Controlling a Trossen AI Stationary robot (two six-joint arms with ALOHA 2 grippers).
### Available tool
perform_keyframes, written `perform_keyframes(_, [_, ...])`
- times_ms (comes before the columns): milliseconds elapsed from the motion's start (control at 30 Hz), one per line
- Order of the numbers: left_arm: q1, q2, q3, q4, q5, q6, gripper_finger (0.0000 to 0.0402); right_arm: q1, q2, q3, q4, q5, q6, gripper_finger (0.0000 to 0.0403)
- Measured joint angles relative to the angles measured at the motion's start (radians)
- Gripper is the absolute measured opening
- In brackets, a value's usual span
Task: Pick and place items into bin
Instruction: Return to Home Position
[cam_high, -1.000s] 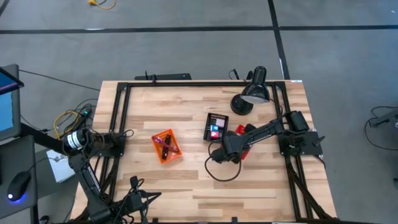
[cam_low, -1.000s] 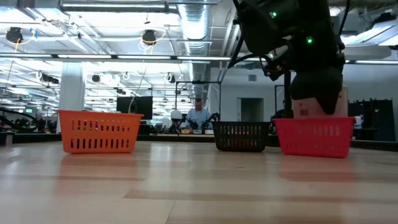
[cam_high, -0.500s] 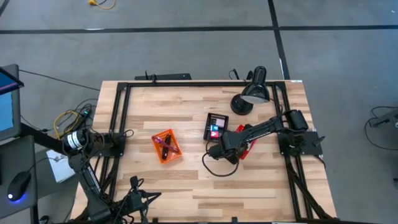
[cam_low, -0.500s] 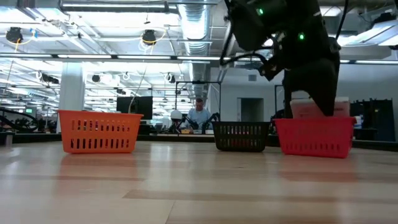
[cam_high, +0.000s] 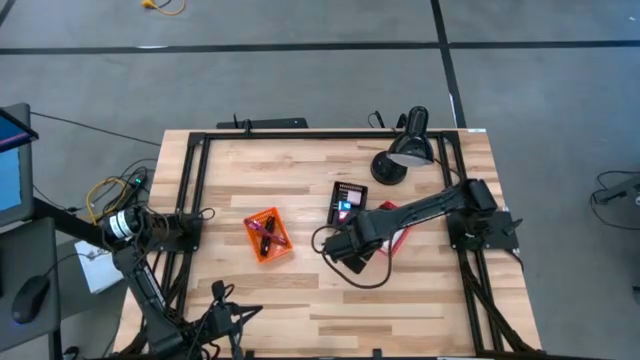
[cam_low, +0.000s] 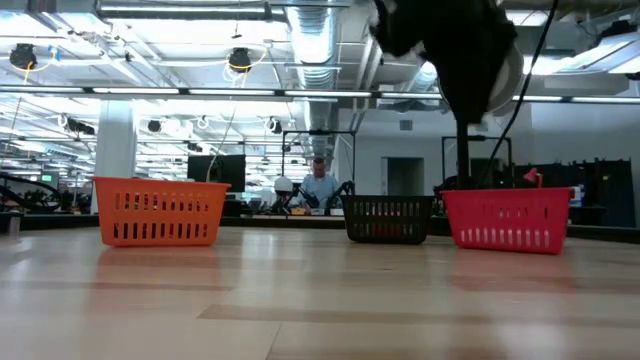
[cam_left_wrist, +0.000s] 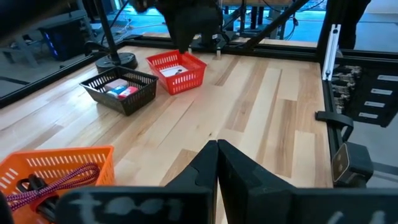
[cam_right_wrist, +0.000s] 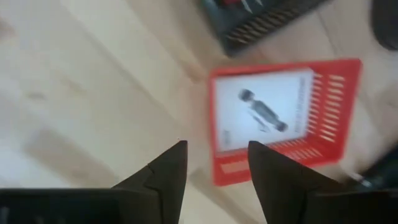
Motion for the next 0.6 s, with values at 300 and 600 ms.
perform_keyframes(300, [-0.048, -0.070, 0.034, -0.267, 0.015, -0.130, 0.0000, 0.114, -0.014, 0.279, -0.069, 0.094, -0.052, 0.0165])
perform_keyframes(600, [-0.080, -0.278, 0.061, -0.645, 0.102, -0.041, 0.0000, 0.306, -0.192, 0.379, -0.068, 0.340, -0.202, 0.0164])
